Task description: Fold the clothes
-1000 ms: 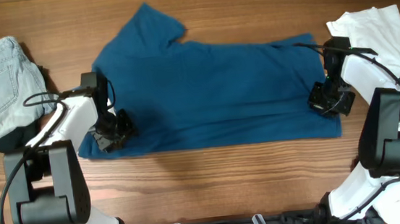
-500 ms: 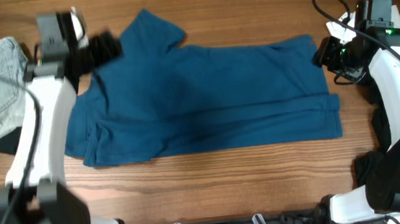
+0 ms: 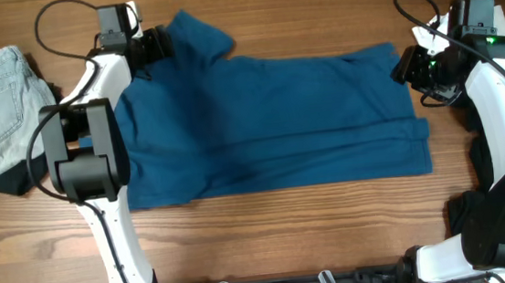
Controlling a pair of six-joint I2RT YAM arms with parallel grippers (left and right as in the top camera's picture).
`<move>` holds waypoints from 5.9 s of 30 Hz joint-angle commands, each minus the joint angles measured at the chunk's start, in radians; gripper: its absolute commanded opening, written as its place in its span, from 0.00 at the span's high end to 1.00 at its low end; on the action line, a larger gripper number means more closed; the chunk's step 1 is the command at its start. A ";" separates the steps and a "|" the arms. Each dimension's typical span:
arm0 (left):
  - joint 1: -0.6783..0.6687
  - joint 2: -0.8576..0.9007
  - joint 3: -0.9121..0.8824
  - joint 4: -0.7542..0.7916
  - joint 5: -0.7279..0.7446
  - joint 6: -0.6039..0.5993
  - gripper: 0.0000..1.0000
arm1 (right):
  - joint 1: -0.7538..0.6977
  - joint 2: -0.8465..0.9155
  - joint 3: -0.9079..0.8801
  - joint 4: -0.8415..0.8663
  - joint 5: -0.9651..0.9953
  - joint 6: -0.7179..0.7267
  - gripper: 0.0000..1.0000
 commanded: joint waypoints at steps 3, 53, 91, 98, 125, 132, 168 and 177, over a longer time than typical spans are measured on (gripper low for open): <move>-0.034 0.041 0.021 -0.009 0.000 0.063 0.43 | 0.008 0.043 -0.001 0.018 -0.013 -0.013 0.40; 0.127 -0.384 0.021 -0.815 -0.035 0.004 0.96 | -0.062 0.210 0.149 0.077 0.091 0.057 0.96; 0.169 -0.435 -0.155 -1.355 -0.112 -0.020 0.51 | -0.066 0.207 0.094 -0.472 0.300 -0.097 0.66; 0.169 -0.435 -0.159 -1.230 -0.043 -0.020 0.50 | -0.130 0.207 0.014 -0.375 0.182 -0.118 0.60; 0.169 -0.479 -0.386 -0.965 -0.206 -0.204 0.66 | -0.216 0.207 -0.104 -0.248 -0.107 -0.388 0.20; 0.169 -0.515 -0.386 -0.947 -0.146 -0.204 0.64 | -0.206 0.207 -0.232 -0.060 -0.071 -0.444 0.17; 0.169 -0.595 -0.364 -0.947 -0.016 -0.150 0.66 | 0.473 0.147 0.039 -0.182 0.043 0.026 0.96; 0.169 -0.595 -0.364 -0.947 -0.017 -0.143 0.66 | 0.624 0.224 0.039 -0.084 -0.032 0.085 0.95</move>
